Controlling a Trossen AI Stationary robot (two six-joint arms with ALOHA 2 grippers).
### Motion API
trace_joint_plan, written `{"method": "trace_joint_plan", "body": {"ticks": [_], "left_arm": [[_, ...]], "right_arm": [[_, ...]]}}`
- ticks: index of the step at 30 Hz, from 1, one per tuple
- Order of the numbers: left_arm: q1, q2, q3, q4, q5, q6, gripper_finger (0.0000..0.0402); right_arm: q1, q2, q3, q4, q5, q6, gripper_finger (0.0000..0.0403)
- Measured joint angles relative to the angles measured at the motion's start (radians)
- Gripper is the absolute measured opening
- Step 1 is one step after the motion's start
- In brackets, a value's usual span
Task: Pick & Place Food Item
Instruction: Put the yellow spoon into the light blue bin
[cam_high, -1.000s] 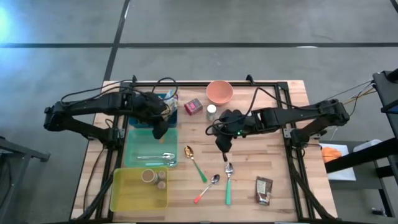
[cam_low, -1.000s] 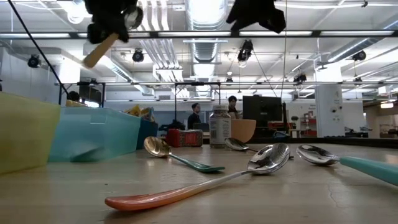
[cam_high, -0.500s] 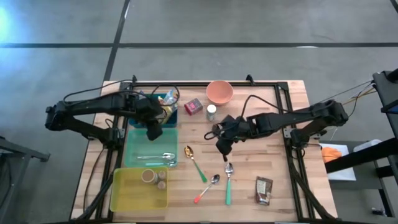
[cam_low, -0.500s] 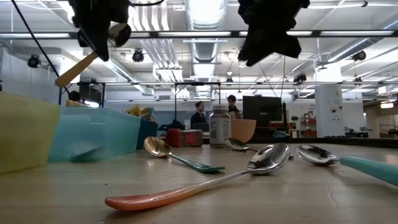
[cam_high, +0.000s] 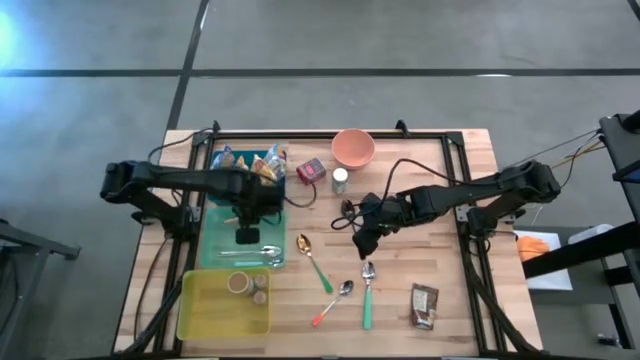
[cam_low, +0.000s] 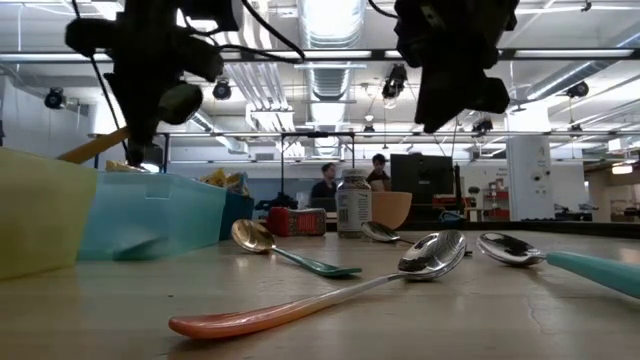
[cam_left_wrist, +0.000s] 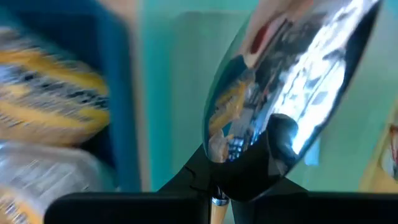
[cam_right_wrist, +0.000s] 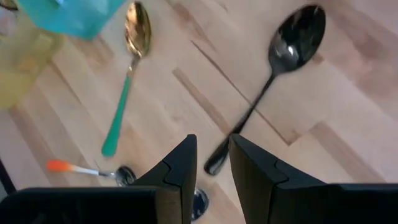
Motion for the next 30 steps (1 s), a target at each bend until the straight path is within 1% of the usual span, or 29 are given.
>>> {"method": "trace_joint_plan", "body": {"ticks": [5,7,11,15,18,23,30], "left_arm": [[-0.065,0.059,-0.001,0.006,0.075,0.076,0.0027],[-0.084,0.066,-0.015,0.039,0.113,0.104,0.0027],[-0.103,0.044,-0.104,0.156,0.215,0.104,0.0027],[-0.104,0.011,-0.212,0.241,0.25,0.058,0.0027],[-0.105,0.006,-0.266,0.286,0.285,0.036,0.0027],[-0.104,0.016,-0.317,0.363,0.293,-0.001,0.0027],[-0.102,0.037,-0.328,0.44,0.284,0.011,0.0027]], "right_arm": [[0.004,0.0,-0.026,-0.001,-0.035,0.037,0.0093],[0.007,0.0,-0.027,-0.001,-0.036,0.041,0.0093],[0.009,0.0,-0.027,0.0,-0.036,0.028,0.0093],[0.009,0.0,-0.021,0.002,-0.035,0.002,0.0093],[0.009,0.0,-0.02,0.002,-0.035,-0.007,0.0093],[0.009,0.0,-0.019,0.001,-0.035,-0.015,0.0093],[0.008,0.0,-0.019,0.002,-0.035,-0.035,0.0093]]}}
